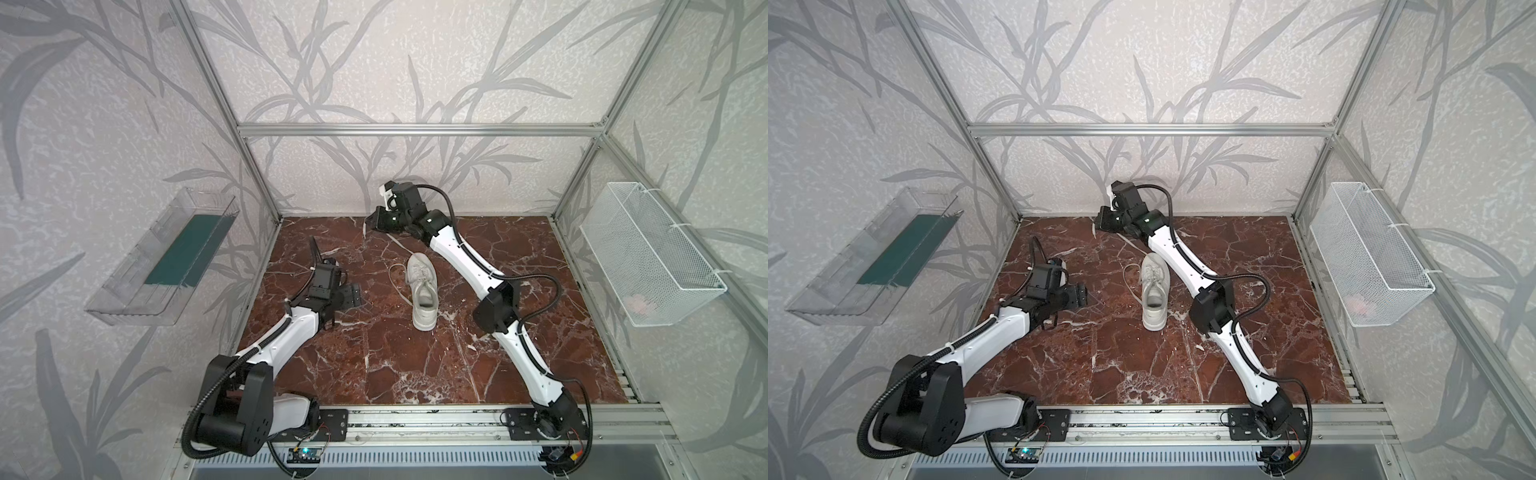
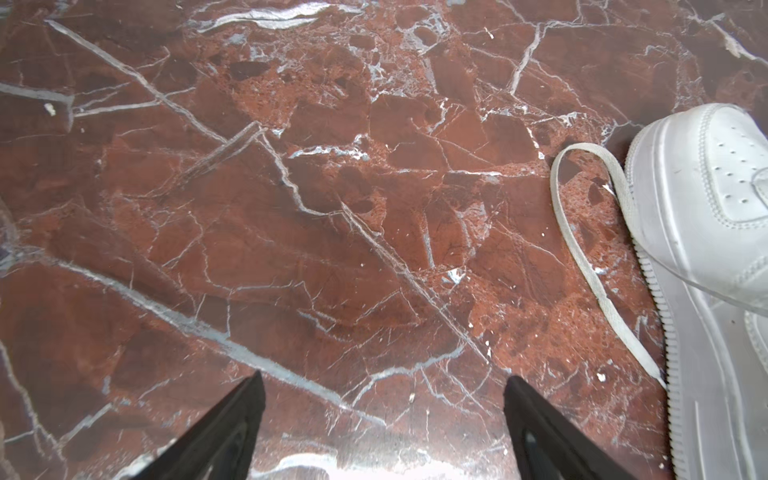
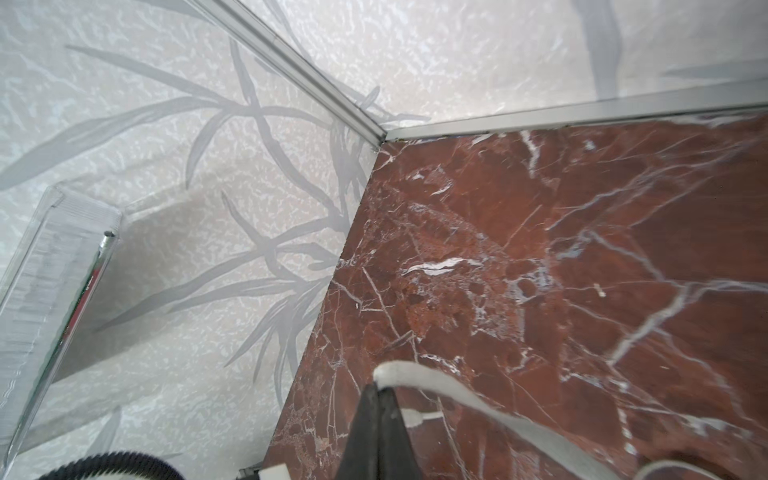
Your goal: Tie the shoes
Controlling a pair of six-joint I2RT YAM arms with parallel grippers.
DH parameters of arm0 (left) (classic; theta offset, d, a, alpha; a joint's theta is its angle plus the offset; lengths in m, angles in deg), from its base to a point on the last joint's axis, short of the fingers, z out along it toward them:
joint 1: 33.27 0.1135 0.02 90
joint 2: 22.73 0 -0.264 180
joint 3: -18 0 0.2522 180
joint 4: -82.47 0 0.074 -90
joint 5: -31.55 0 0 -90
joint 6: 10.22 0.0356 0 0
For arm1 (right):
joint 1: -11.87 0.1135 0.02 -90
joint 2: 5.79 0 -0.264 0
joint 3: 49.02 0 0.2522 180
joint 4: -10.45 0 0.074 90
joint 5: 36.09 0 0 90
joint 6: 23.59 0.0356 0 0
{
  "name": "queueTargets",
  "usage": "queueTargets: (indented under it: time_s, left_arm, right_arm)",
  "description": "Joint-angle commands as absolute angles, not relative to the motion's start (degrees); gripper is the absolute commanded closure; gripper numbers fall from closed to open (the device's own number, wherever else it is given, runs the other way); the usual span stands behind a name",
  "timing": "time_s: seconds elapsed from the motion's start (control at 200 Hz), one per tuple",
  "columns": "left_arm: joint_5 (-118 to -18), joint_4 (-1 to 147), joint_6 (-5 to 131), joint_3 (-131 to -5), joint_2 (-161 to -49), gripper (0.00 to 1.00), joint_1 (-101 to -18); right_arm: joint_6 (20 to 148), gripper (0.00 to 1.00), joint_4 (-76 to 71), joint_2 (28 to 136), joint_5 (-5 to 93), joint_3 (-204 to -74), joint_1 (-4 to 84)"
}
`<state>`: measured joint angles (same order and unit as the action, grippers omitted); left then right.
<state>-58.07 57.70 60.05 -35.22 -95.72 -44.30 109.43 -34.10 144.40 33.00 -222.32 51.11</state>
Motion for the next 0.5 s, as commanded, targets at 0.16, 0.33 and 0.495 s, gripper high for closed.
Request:
queueTargets:
  time_s: [0.16, 0.33, 0.495]
  left_arm:
    - [-57.30, 55.46, 58.53, -33.29, -92.47, 0.08, -43.66]
    - [-57.57, 56.22, 57.70, -32.33, -91.91, 0.08, -43.57]
    - [-57.98, 56.76, 57.45, -32.48, -92.58, 0.08, -43.54]
  right_arm:
    - [119.97, 1.00, -15.76, 151.72, 26.71, -218.59, 51.90]
    - [121.90, 1.00, -13.80, 156.35, 25.60, -220.31, 52.62]
    - [122.39, 0.89, -15.05, 158.46, 24.82, -220.27, 52.74]
